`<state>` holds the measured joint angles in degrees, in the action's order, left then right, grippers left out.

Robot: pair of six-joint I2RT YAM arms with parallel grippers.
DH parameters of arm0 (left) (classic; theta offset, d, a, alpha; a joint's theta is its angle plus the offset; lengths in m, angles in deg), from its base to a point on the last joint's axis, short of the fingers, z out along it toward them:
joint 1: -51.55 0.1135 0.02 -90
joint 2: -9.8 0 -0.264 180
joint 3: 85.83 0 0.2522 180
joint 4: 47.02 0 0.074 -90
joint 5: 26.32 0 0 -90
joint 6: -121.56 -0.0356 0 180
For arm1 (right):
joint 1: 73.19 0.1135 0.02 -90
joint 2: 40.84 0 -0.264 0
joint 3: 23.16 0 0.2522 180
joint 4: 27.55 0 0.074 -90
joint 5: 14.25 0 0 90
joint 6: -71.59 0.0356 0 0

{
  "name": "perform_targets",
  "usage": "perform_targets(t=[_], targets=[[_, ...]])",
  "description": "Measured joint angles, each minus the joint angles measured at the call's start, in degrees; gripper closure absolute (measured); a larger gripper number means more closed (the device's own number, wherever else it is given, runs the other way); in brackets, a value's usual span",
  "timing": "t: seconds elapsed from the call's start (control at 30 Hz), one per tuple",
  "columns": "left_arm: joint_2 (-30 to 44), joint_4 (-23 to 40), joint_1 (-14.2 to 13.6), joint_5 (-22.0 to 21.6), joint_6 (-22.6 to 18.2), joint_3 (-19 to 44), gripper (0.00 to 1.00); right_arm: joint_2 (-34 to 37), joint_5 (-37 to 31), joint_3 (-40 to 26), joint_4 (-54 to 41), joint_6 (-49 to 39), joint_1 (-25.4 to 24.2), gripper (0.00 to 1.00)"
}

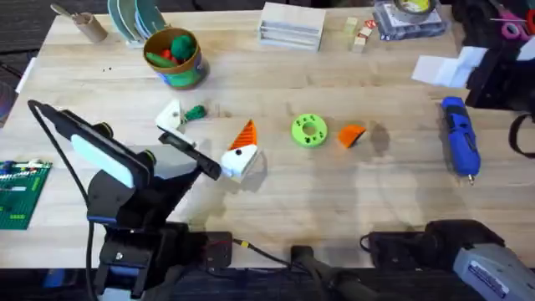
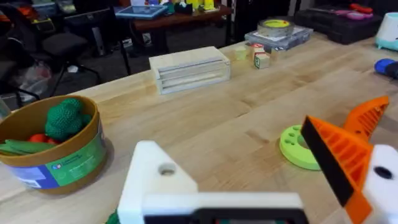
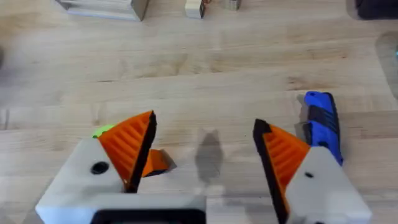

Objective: Pick up the gripper from the table and insert it into the empty holder that is missing its gripper. Then pick up a screw, insert it into the mounting hole, and use the screwdriver to tighten it. Finally, clean up the table by picking up the vegetable and placing it into the bucket.

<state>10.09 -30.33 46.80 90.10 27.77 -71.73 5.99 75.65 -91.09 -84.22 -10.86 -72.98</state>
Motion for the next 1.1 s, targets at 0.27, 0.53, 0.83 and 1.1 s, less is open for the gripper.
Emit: perform_targets(t=[0.27, 0.53, 0.83, 1.1], targets=[[0.02, 0.01, 0.01, -0.01, 0.0, 0.0, 0.008, 0.01, 0.0, 0.0, 0.02, -0.01, 0.0, 0.009], [0.02, 0.01, 0.0, 0.0, 0.0, 0.0, 0.008, 0.02, 0.0, 0.0, 0.0, 0.0, 0.0, 0.009], [0.02, 0.01, 0.0, -0.02, 0.0, 0.0, 0.008, 0.02, 0.04, 0.0, 0.63, 1.92, 0.0, 0.009], [0.0, 0.01, 0.02, 5.51, 0.0, 0.0, 0.008, 2.82, 3.55, -0.09, 1.69, 2.18, 0.68, 0.008]])
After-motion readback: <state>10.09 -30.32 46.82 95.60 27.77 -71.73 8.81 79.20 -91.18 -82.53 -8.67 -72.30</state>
